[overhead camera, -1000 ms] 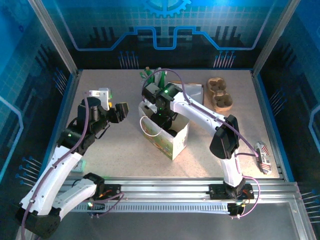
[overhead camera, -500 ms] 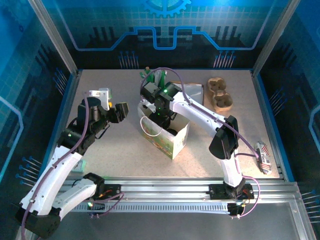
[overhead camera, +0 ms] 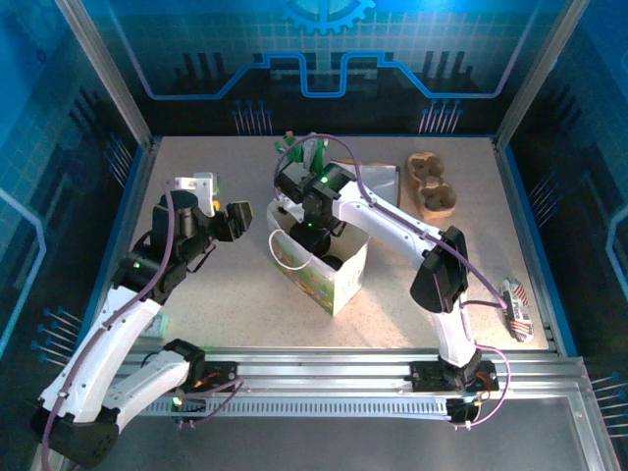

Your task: Pack the takeout coffee

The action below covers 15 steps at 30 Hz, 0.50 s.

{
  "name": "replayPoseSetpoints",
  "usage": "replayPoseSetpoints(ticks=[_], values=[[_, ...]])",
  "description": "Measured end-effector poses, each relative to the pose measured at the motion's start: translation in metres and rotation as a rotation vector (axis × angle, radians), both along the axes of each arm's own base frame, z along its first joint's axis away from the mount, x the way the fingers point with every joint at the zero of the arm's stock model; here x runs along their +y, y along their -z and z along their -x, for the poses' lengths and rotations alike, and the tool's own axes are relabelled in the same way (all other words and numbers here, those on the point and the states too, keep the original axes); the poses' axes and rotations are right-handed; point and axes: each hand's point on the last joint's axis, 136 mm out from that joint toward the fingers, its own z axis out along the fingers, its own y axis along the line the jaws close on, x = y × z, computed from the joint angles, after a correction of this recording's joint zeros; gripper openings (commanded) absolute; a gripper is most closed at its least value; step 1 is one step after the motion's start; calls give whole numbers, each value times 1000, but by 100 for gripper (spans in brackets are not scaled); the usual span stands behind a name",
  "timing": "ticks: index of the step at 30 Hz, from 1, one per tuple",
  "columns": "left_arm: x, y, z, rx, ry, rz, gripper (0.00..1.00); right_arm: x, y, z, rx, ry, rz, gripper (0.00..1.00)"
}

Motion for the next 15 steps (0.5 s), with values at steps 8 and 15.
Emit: replayPoseSetpoints(ticks=[8, 15], values=[[0, 0, 0, 1, 0, 0, 71, 4, 4, -1, 7, 0, -24, 53], [0, 0, 0, 1, 0, 0, 71, 6, 10, -4, 4, 4, -36, 53]])
